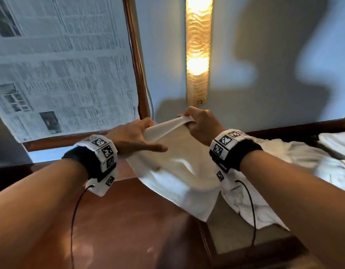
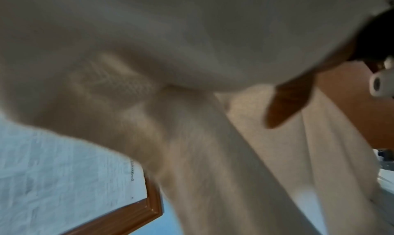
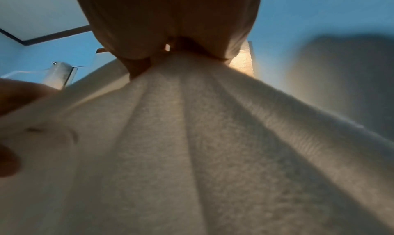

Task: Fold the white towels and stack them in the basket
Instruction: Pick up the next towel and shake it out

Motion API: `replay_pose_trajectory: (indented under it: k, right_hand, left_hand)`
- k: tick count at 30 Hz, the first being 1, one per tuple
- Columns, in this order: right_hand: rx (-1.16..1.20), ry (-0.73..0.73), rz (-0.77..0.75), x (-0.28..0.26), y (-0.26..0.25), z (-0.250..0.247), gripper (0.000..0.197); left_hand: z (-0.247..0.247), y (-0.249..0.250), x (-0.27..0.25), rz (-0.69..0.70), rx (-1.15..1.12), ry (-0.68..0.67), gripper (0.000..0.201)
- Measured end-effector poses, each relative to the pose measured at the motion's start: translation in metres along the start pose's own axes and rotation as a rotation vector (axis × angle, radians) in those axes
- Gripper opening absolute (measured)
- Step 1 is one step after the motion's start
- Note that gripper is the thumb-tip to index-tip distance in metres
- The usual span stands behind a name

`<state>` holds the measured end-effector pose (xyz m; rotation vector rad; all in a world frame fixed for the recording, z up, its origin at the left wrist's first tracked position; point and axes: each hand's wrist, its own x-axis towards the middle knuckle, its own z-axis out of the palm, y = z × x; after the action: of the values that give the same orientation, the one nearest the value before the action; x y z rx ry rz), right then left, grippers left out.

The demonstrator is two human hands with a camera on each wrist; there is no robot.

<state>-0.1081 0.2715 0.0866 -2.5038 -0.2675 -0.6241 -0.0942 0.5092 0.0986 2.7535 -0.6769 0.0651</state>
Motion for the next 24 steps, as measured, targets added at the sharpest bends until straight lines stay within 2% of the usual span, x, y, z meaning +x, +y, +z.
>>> replay_pose_trajectory:
  k: [3, 5, 7, 11, 15, 19, 24]
  right_hand:
    - [-0.102, -0.048, -0.079, 0.011, -0.013, -0.006, 0.007]
    - [-0.175, -0.078, -0.062, 0.018, -0.019, -0.012, 0.019]
    - [-0.213, -0.08, -0.031, 0.026, -0.018, -0.017, 0.027]
    - [-0.317, -0.085, -0.038, 0.04, -0.001, -0.02, 0.013]
    - [-0.335, -0.066, 0.027, 0.059, 0.025, -0.028, 0.011]
    - [-0.311, -0.044, 0.051, 0.08, 0.049, -0.033, 0.016]
    - [-0.262, -0.001, 0.051, 0.099, 0.067, -0.032, 0.019]
  left_hand:
    - [0.016, -0.007, -0.004, 0.009, 0.329, 0.053, 0.058]
    - [0.019, -0.017, 0.0, -0.029, 0.313, 0.134, 0.032]
    - [0.016, -0.032, 0.004, -0.079, 0.166, 0.217, 0.009]
    - [0.005, -0.058, 0.013, -0.14, -0.061, 0.329, 0.017]
    - [-0.008, -0.068, 0.024, -0.18, -0.237, 0.43, 0.014]
    - [-0.02, -0.048, 0.042, -0.174, -0.339, 0.59, 0.018]
    - [-0.02, -0.026, 0.072, -0.263, -0.511, 0.609, 0.027]
